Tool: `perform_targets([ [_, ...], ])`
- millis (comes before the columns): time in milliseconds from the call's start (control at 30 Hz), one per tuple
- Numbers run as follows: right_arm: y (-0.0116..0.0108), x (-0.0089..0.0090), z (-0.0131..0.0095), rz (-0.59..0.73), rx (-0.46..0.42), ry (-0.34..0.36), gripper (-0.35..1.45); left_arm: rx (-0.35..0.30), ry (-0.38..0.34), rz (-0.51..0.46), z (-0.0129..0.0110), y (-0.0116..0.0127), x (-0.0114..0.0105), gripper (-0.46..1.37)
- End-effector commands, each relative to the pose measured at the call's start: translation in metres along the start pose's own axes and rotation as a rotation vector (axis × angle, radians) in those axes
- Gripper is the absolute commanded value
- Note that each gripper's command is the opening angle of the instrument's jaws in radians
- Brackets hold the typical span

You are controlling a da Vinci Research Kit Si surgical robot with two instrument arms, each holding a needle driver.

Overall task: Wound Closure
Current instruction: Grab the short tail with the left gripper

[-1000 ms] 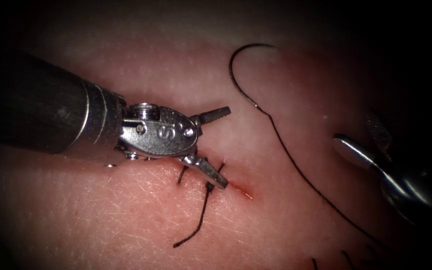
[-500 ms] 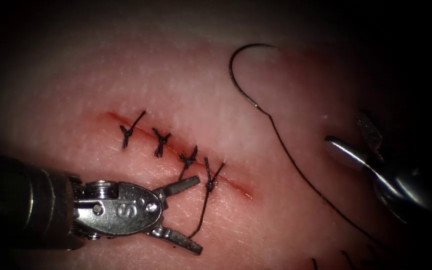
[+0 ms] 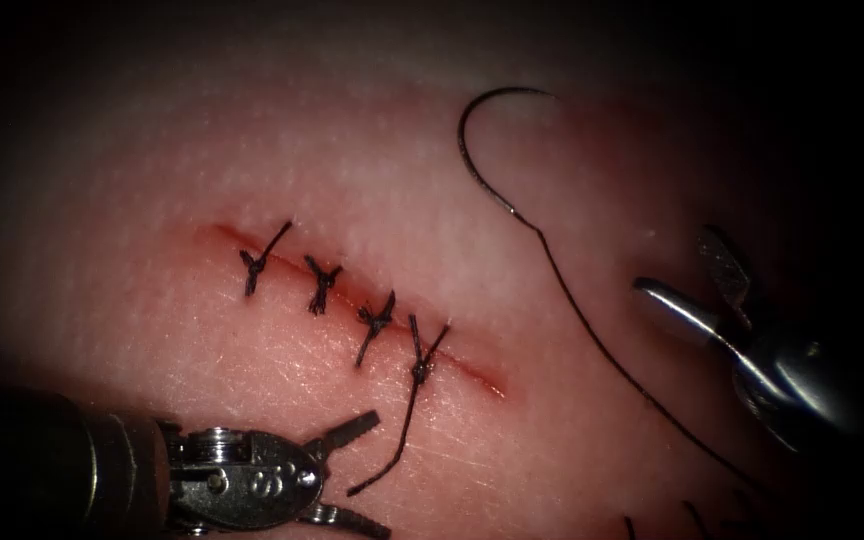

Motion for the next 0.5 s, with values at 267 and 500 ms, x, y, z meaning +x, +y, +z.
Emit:
perform_targets([
  [267, -0.0002, 0.0, -0.0001, -0.001, 0.005, 0.0, 1.25, -0.005, 0.001, -0.028, -0.0006, -0.0003, 0.0, -0.04],
  [500, -0.0014, -0.0006, -0.0003, -0.025, 0.007, -0.022, 1.31, -0.015, -0.003, -0.031, -0.0019, -0.0011, 0.0, -0.35],
])
